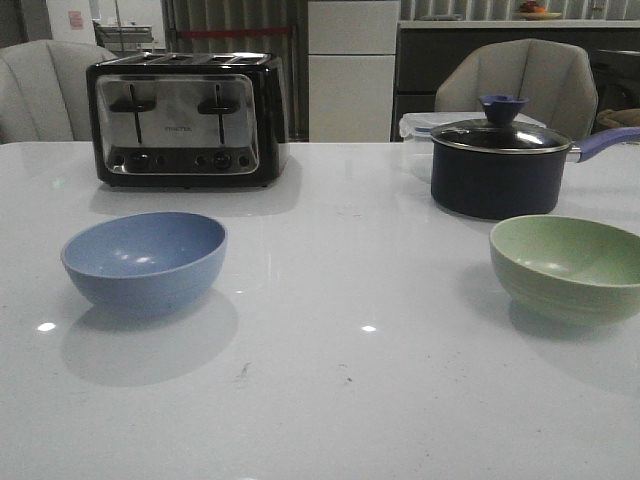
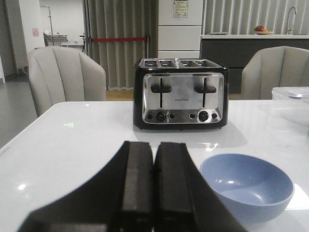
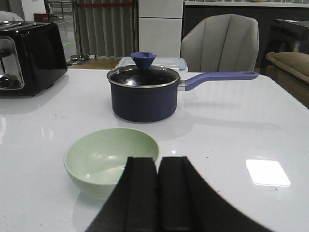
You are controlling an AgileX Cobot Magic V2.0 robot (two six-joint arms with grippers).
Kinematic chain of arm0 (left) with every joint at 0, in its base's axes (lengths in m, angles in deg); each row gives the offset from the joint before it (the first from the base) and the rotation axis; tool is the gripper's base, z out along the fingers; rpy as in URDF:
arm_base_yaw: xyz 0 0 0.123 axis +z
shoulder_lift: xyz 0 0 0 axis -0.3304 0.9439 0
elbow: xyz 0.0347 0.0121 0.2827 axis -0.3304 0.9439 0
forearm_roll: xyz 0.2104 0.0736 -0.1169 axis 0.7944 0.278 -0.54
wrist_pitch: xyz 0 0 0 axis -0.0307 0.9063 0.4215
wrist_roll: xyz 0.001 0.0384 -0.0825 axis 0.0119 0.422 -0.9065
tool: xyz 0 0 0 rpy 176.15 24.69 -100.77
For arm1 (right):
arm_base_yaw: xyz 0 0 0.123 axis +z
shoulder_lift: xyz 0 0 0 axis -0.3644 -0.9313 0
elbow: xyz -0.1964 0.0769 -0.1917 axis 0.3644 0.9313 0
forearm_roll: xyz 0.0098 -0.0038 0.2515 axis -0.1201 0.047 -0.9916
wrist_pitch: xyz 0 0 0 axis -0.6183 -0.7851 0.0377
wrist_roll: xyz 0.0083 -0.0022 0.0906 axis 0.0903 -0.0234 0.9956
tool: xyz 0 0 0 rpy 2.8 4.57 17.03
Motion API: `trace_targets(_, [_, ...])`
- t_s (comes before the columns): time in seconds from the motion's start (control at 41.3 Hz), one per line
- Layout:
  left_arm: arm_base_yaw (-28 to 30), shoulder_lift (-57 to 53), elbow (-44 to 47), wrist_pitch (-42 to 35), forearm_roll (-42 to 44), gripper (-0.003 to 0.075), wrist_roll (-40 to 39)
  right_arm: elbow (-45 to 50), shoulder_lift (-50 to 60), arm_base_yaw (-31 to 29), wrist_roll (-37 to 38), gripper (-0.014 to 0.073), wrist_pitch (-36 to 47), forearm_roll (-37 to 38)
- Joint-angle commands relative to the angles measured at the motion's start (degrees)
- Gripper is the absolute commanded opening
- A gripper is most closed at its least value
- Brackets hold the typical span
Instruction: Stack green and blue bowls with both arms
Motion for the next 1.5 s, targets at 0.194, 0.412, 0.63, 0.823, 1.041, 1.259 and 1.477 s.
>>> trace_targets(0.194, [-0.29, -1.07, 0.24, -4.84, -0.12, 0.0093, -0.07, -0.16, 1.14, -0.34, -0.07, 0.0057, 4.82, 0.40])
trace_targets(0.412, [-0.29, -1.07, 0.24, -4.84, -0.12, 0.0093, -0.07, -0.16, 1.14, -0.34, -0.07, 0.0057, 4.82, 0.40])
trace_targets(0.63, [-0.29, -1.07, 0.24, -5.10, -0.12, 0.0093, -0.07, -0.16, 1.14, -0.34, -0.07, 0.0057, 6.55, 0.40])
trace_targets(0.823, [-0.29, -1.07, -0.03, -6.99, 0.13, 0.0093, -0.07, -0.88, 1.14, -0.34, -0.07, 0.0057, 7.14, -0.04])
trace_targets(1.041, [-0.29, -0.84, -7.45, -3.72, 0.01, 0.0093, -0.07, -11.77, 0.87, -0.34, -0.07, 0.0057, -1.20, -0.24])
trace_targets(1.259, [-0.29, 5.88, -22.56, 10.31, -1.16, 0.0093, -0.07, -26.97, -6.68, -0.34, -0.07, 0.0057, -13.04, -0.24])
trace_targets(1.477, [-0.29, 17.49, -34.83, 19.52, -1.29, 0.0093, -0.07, -38.11, -19.04, -0.34, -0.07, 0.0057, -22.78, -0.18])
